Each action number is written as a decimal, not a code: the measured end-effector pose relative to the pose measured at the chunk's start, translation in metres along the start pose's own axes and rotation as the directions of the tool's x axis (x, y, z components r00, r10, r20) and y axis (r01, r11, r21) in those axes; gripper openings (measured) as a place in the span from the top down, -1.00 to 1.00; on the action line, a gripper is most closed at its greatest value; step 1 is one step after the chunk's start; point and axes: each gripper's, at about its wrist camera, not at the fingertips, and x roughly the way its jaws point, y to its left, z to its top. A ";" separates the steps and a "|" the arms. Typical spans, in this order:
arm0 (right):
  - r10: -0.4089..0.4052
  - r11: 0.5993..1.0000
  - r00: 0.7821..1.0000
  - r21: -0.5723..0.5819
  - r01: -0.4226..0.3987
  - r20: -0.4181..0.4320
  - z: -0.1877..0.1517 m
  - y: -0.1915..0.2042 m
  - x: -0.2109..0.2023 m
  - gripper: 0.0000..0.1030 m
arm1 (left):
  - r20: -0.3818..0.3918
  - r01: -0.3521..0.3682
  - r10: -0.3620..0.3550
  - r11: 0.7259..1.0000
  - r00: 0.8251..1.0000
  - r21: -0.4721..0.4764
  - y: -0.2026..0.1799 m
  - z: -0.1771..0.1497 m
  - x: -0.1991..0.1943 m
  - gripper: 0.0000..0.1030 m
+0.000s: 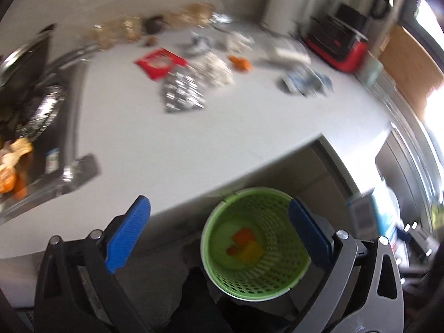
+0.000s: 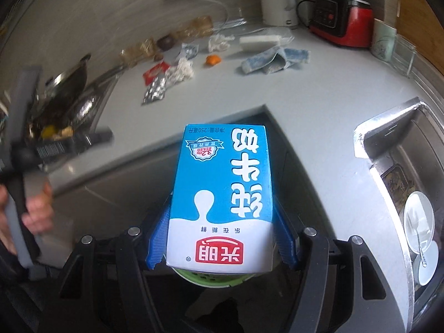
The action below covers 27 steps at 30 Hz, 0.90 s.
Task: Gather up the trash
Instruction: 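Drop the yellow net into the basket while the right tool drops the milk carton, then grasp the silver blister pack with the left tool while the right tool grasps crumpled white tissue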
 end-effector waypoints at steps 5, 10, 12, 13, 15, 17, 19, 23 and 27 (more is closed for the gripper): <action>-0.023 0.998 0.999 -0.059 0.020 -0.046 -0.009 0.004 0.021 -0.53 | 0.023 -0.036 0.038 0.997 0.999 -0.074 0.027 0.004 -0.012 -0.85; -0.018 0.999 1.000 -0.035 0.018 -0.018 0.003 -0.001 0.016 -0.68 | 0.020 -0.048 0.051 0.992 0.999 -0.113 0.041 0.006 -0.009 -0.85; -0.030 0.999 0.999 -0.034 0.030 -0.010 0.010 -0.003 0.015 -0.70 | 0.018 -0.038 0.041 0.992 0.999 -0.124 0.045 0.010 -0.004 -0.85; -0.035 0.999 0.999 -0.033 0.035 -0.007 0.013 -0.003 0.015 -0.70 | 0.017 -0.033 0.035 0.991 0.999 -0.129 0.046 0.013 -0.002 -0.85; -0.039 0.999 0.999 -0.028 0.039 -0.001 0.020 -0.004 0.015 -0.72 | 0.016 -0.021 0.023 0.990 1.000 -0.137 0.049 0.018 0.003 -0.85; -0.042 0.999 0.999 -0.019 0.042 0.004 0.027 -0.003 0.018 -0.72 | 0.019 -0.009 0.012 0.990 1.000 -0.138 0.050 0.025 0.009 -0.85; -0.043 0.999 0.999 -0.014 0.043 0.005 0.034 -0.001 0.021 -0.73 | 0.028 -0.006 0.009 0.992 1.000 -0.126 0.050 0.035 0.017 -0.85; -0.048 0.999 0.999 -0.005 0.048 0.002 0.050 0.003 0.031 -0.73 | 0.041 -0.013 0.016 0.997 0.999 -0.071 0.045 0.057 0.037 -0.85; -0.057 0.998 0.998 0.002 0.057 0.007 0.072 0.006 0.040 -0.73 | 0.047 -0.015 0.017 0.999 0.999 -0.044 0.043 0.084 0.065 -0.85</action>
